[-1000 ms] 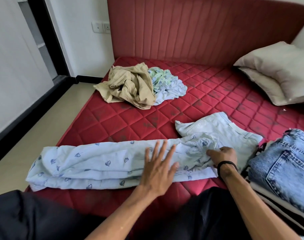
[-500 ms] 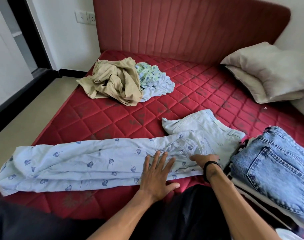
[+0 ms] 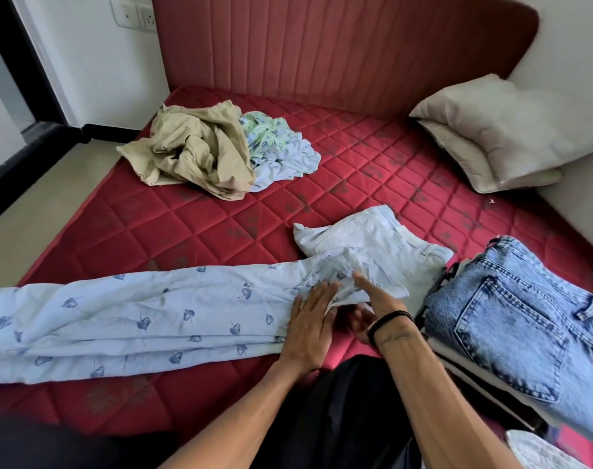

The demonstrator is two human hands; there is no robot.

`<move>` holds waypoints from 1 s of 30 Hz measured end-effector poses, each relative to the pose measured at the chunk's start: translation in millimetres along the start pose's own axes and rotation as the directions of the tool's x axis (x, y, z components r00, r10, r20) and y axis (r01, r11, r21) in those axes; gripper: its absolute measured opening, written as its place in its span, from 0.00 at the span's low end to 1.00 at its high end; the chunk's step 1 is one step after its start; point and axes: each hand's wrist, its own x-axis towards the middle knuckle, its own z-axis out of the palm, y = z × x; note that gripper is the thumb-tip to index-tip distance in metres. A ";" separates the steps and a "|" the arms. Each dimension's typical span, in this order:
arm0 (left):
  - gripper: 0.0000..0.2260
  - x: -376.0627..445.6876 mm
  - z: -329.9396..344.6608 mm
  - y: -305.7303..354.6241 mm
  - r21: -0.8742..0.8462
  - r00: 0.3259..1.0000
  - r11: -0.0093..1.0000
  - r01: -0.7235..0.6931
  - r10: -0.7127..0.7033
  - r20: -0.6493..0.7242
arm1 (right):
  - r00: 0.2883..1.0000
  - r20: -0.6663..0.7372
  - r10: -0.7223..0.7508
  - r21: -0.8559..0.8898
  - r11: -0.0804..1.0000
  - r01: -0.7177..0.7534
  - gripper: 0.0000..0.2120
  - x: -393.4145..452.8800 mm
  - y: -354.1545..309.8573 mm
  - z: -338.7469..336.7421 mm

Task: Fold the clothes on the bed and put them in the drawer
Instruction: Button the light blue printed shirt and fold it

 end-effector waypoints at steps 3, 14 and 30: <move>0.22 3.2 -13.9 6.1 -0.163 1.000 0.987 0.001 0.003 0.023 | 0.982 0.160 -0.097 -0.157 0.980 0.123 0.29 0.1 7.7 18.2; 0.26 -27.1 -104.2 -53.5 0.662 0.982 0.726 0.185 -0.110 -0.153 | 0.702 0.230 -0.674 -0.745 0.343 0.573 0.08 -23.3 6.3 54.4; 0.19 -22.6 -199.2 -45.9 -0.809 0.587 0.038 0.587 -0.708 0.392 | 0.507 0.856 -0.101 -0.453 -0.622 0.639 0.40 -33.2 106.4 108.4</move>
